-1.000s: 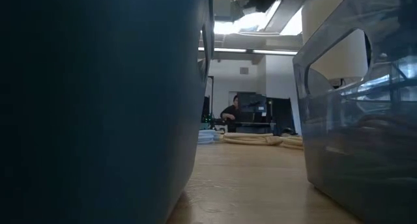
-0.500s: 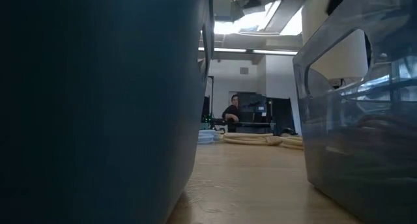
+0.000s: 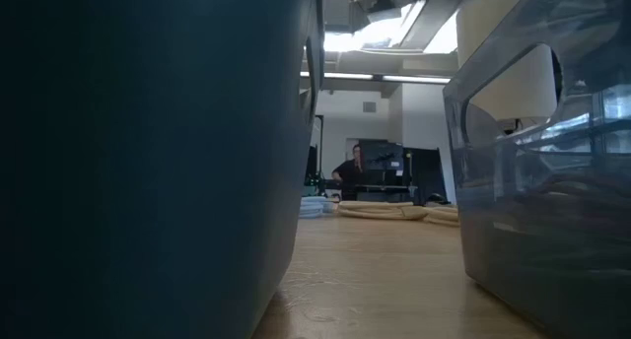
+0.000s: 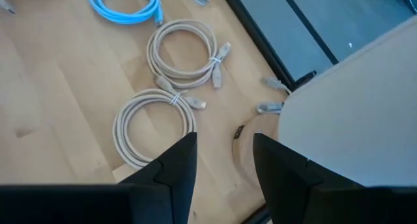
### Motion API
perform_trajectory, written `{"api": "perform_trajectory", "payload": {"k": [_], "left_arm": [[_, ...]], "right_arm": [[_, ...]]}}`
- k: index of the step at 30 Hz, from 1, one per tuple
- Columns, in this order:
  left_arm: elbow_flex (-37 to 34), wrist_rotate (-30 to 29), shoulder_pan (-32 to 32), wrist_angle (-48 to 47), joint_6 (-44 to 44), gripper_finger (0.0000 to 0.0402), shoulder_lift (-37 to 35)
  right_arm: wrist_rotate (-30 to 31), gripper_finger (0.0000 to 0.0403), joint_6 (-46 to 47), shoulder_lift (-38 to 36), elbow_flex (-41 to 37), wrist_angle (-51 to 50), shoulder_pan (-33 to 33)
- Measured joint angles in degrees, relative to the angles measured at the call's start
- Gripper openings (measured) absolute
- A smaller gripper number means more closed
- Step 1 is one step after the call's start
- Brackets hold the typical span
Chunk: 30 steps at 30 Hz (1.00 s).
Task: Pick & Place USB Port
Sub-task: Put the white charger cable into the black bin
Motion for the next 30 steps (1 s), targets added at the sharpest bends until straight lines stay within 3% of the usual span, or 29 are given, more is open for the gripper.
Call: {"api": "perform_trajectory", "payload": {"k": [7, 13, 17, 23, 30], "left_arm": [[-3.69, 1.46, 1.77, 3.35, -4.04, 0.0109, 0.40], [-6.92, 6.27, 4.04, 9.80, -8.41, 0.0169, 0.40], [-9.90, 7.10, 5.29, 15.78, -8.74, 0.0181, 0.40], [-12.53, 11.41, 6.12, 16.87, -8.93, 0.0182, 0.40], [-16.05, 11.94, 6.31, 22.19, -9.31, 0.0182, 0.38]], "right_arm": [[0.43, 0.0153, -3.42, 0.11, 0.00, 1.77, 0.00], [0.11, 0.0153, -4.46, 0.11, 0.02, 1.42, 0.00], [-0.03, 0.0153, -5.76, 0.00, 0.04, 1.13, 0.00], [-0.03, 0.0153, -7.58, -0.99, 0.07, 0.89, 0.00], [-0.01, 0.0153, -7.60, -2.70, 0.07, 0.89, 0.00]]}}
